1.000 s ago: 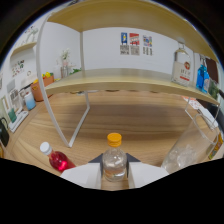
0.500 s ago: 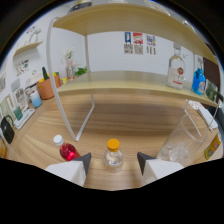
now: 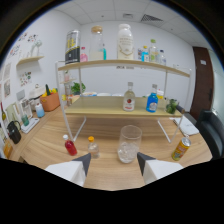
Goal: Make me a cup of Vodka Sunrise.
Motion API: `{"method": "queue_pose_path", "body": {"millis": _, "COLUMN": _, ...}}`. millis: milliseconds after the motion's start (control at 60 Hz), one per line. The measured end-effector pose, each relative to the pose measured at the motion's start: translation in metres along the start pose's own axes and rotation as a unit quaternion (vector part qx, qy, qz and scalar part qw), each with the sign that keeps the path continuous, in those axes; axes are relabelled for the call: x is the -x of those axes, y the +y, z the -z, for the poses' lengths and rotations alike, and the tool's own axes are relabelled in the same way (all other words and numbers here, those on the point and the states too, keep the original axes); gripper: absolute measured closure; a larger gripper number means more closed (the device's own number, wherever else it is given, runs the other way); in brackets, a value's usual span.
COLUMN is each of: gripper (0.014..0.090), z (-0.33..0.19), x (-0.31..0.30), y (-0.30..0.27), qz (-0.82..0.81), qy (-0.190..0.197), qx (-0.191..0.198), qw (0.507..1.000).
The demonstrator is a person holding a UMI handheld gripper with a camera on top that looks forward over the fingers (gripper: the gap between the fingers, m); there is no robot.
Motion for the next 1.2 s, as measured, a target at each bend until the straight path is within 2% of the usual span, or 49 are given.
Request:
{"method": "queue_pose_path", "body": {"millis": 117, "gripper": 0.0183, "z": 0.015, "x": -0.035, "y": 0.001, "qz": -0.012, "qy": 0.022, "qx": 0.004, "qw": 1.0}}
{"method": "queue_pose_path", "body": {"millis": 233, "gripper": 0.0185, "z": 0.022, "x": -0.061, "y": -0.03, "qz": -0.014, "qy": 0.036, "qx": -0.019, "qw": 0.999}}
{"method": "queue_pose_path", "body": {"millis": 617, "gripper": 0.0188, "z": 0.0, "x": -0.107, "y": -0.24, "qz": -0.022, "qy": 0.032, "qx": -0.16, "qw": 0.986}}
{"method": "queue_pose_path", "body": {"millis": 750, "gripper": 0.0197, "z": -0.029, "x": -0.121, "y": -0.286, "qz": -0.009, "qy": 0.039, "qx": -0.179, "qw": 0.983}}
{"method": "queue_pose_path", "body": {"millis": 833, "gripper": 0.0246, "z": -0.051, "x": -0.129, "y": -0.299, "qz": -0.004, "qy": 0.043, "qx": -0.172, "qw": 0.984}}
{"method": "queue_pose_path", "body": {"millis": 900, "gripper": 0.0324, "z": -0.065, "x": -0.135, "y": -0.301, "qz": -0.003, "qy": 0.047, "qx": -0.158, "qw": 0.986}}
{"method": "queue_pose_path", "body": {"millis": 1067, "gripper": 0.0672, "z": -0.086, "x": -0.139, "y": -0.295, "qz": -0.011, "qy": 0.048, "qx": -0.13, "qw": 0.99}}
{"method": "queue_pose_path", "body": {"millis": 1200, "gripper": 0.0682, "z": -0.084, "x": -0.14, "y": -0.294, "qz": -0.027, "qy": 0.042, "qx": -0.132, "qw": 0.99}}
